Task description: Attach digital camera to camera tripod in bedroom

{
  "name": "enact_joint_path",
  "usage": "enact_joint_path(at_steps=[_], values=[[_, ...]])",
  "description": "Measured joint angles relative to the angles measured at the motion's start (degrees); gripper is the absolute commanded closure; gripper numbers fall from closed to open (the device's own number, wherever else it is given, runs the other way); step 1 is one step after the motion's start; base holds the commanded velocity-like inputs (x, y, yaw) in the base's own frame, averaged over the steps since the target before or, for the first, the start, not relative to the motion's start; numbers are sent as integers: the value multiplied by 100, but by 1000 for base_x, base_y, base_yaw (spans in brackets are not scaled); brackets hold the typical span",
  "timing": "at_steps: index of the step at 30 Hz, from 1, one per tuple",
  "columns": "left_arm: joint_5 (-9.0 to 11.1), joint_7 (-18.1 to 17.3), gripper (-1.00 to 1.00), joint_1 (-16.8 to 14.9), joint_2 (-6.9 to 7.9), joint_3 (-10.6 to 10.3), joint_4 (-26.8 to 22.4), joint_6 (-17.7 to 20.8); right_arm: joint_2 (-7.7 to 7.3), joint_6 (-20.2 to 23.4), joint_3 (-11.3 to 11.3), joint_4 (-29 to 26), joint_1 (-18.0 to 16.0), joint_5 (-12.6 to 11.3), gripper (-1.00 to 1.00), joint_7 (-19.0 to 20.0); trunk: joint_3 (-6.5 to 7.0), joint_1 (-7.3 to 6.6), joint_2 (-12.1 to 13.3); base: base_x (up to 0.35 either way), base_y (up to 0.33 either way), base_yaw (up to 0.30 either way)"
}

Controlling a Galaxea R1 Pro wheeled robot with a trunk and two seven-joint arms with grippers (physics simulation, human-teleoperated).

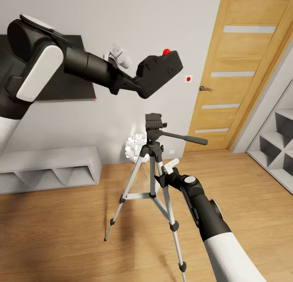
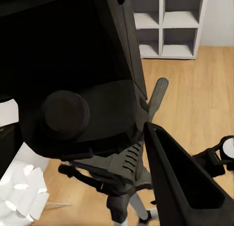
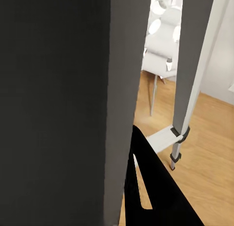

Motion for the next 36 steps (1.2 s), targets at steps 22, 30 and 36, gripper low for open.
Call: enact_joint_path(at_steps=[22,30,36], values=[[-2269,-2398,100,-1249,-166,-1070,938,-24,-1,-18,-2,1,1,39,100,-22,0,1,1,0,0,0],[-2470,-2615,100,-1265,-209,-1125,990,-815,-1,-12,-2,1,1,39,100,-22,0,1,1,0,0,0],[-2497,-2603,100,-1264,-238,-1147,1406,-1878,-2,-32,-2,3,1,46,100,-23,0,1,2,0,0,0]])
